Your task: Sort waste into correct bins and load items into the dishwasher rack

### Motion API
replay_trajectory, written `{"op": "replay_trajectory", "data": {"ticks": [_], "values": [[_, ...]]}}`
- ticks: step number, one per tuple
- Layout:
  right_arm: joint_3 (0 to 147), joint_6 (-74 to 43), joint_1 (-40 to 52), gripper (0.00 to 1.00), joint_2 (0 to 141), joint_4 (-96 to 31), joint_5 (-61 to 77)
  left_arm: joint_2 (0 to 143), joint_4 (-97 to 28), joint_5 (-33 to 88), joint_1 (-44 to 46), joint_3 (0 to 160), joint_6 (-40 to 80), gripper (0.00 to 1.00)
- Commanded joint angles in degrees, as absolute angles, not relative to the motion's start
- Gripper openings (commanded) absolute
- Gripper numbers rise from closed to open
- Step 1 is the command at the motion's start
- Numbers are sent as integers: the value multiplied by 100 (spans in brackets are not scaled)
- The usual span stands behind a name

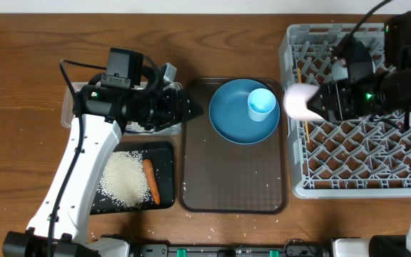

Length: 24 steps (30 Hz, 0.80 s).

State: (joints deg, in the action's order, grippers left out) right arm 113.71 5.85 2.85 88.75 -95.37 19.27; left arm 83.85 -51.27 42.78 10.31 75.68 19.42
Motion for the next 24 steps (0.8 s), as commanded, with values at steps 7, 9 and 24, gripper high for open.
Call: {"op": "replay_trajectory", "data": {"ticks": [7,9,24], "values": [[10825,-471,220,24,8807,-9655,237,8374,-5181,3026,1033,7592,1887,86],[10604,-482,222,24,8807,-9585,207,8374,-5181,3026,1033,7592,1887,88],[8617,-617,231,24,8807,-7950,187,8374,-5181,3015,1037,7592,1887,89]]}}
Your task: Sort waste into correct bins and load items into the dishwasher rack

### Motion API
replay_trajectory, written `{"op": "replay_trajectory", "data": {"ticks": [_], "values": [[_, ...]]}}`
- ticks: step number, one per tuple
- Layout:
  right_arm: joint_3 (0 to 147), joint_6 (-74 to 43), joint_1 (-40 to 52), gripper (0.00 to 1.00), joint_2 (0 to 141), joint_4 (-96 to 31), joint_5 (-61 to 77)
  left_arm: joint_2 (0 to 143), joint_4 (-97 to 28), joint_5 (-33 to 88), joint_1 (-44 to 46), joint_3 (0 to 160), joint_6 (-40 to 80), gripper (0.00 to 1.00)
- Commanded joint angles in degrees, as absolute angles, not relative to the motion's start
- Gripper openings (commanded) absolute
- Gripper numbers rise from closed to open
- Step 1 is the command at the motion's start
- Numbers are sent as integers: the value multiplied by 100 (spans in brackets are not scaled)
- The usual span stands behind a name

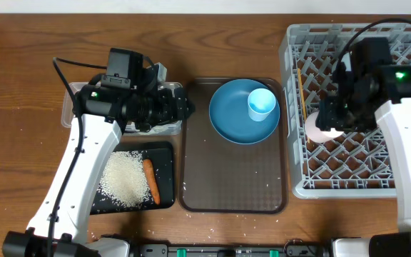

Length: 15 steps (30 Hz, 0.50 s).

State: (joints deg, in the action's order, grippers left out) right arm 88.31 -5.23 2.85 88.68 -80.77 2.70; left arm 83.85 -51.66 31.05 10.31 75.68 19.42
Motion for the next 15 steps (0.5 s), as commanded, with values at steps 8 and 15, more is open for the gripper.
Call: {"op": "replay_trajectory", "data": {"ticks": [8,15], "values": [[8267,-622,231,23,8807,-7970,143,8374,-5181,3015,1037,7592,1887,89],[7931,-792,226,23,8807,-8038,-200,8374,-5181,3015,1037,7592,1887,89]]}}
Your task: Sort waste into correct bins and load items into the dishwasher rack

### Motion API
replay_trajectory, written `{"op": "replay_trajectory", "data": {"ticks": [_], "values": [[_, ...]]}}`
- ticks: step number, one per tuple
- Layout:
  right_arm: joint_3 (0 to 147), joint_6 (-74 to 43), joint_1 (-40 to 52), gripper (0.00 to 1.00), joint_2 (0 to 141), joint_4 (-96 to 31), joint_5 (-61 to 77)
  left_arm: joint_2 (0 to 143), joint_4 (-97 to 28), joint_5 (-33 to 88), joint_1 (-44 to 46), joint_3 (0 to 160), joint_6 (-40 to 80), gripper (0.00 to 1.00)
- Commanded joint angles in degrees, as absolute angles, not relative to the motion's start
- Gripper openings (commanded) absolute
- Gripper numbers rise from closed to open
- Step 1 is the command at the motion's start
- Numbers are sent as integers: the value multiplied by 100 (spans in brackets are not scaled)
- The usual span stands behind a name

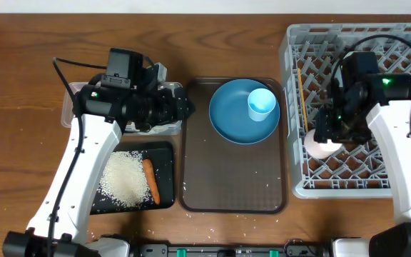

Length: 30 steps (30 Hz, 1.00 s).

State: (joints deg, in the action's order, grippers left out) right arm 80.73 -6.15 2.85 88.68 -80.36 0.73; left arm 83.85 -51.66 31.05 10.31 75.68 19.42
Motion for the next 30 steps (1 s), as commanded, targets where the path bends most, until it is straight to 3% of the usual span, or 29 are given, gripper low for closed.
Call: {"op": "replay_trajectory", "data": {"ticks": [1,6,8,13,17,30], "values": [[7885,-790,226,23,8807,-8025,-215,8374,-5181,3015,1037,7592,1887,89],[7754,-788,226,26,8807,-7994,-217,8374,-5181,3015,1037,7592,1887,90],[7743,-788,226,32,8807,-7985,-215,8374,-5181,3015,1037,7592,1887,90],[7743,-790,226,72,8807,-7970,-213,8374,-5181,3015,1037,7592,1887,90],[7745,-790,226,89,8807,-7996,-215,8374,-5181,3015,1037,7592,1887,90],[7745,-788,226,99,8807,-7990,-213,8374,-5181,3015,1037,7592,1887,90]]}}
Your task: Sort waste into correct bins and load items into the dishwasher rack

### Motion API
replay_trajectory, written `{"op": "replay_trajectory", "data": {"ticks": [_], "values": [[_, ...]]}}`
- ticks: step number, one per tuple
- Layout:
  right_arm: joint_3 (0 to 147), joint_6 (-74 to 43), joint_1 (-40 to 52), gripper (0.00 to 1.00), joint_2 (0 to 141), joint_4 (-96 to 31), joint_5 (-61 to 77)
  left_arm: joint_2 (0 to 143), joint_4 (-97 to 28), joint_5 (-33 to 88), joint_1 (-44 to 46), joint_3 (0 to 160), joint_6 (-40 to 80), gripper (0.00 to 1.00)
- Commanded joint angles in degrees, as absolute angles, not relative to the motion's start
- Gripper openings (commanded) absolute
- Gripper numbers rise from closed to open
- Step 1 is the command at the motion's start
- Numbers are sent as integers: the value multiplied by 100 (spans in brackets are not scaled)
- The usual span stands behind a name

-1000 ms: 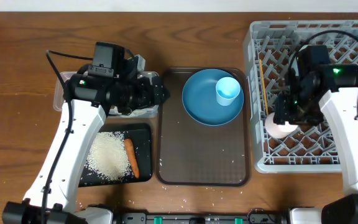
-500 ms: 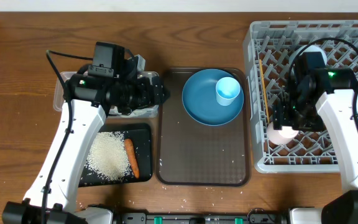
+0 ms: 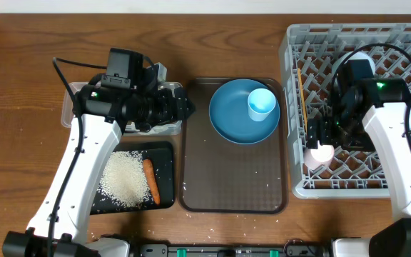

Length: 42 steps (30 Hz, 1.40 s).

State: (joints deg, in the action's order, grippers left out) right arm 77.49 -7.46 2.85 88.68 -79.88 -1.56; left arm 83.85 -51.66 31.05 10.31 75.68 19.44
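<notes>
A pale pink cup [image 3: 319,154] rests in the front left part of the grey dishwasher rack [image 3: 348,187]. My right gripper [image 3: 319,135] stands right over it with its fingers apart, and the cup sits just below the tips. A blue plate [image 3: 232,121] carrying a light blue cup [image 3: 261,103] lies on the dark tray [image 3: 234,185]. My left gripper [image 3: 181,107] hovers over the right end of a clear bin [image 3: 68,108]; its jaws are too dark to read.
A black tray [image 3: 164,153] at the front left holds a pile of rice [image 3: 123,178] and a carrot [image 3: 151,180]. A thin chopstick [image 3: 302,96] lies along the rack's left side. Rice grains are scattered on the wooden table.
The pink cup sits slightly nearer the rack's front and lower among the prongs. My right gripper's fingers now show spread above it. The left arm has not moved.
My right gripper first held the pink cup in the air at the rack's left edge. It then had the cup down inside the rack's left side, and then further toward the front. Now the cup rests there. The left gripper drew back slightly over the clear bin.
</notes>
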Motion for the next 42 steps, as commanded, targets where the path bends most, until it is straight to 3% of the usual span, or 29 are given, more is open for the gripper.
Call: {"op": "replay_trajectory", "data": {"ticks": [1,13,16,26,29,42], "values": [[7745,-788,228,99,8807,-7992,-213,8374,-5181,3015,1037,7592,1887,89],[7743,-788,226,99,8807,-7990,-213,8392,-4532,3232,1216,7592,2392,89],[7743,-788,226,99,8807,-7990,-213,8401,-4292,3153,1634,7592,2578,80],[7745,-788,226,99,8807,-7990,-213,8840,-3260,836,3640,7592,3336,75],[7745,-788,226,99,8807,-7990,-213,9172,-2917,528,3938,7592,3336,67],[7743,-788,226,99,8807,-7990,-213,10683,-1350,506,4040,7592,3358,66]]}}
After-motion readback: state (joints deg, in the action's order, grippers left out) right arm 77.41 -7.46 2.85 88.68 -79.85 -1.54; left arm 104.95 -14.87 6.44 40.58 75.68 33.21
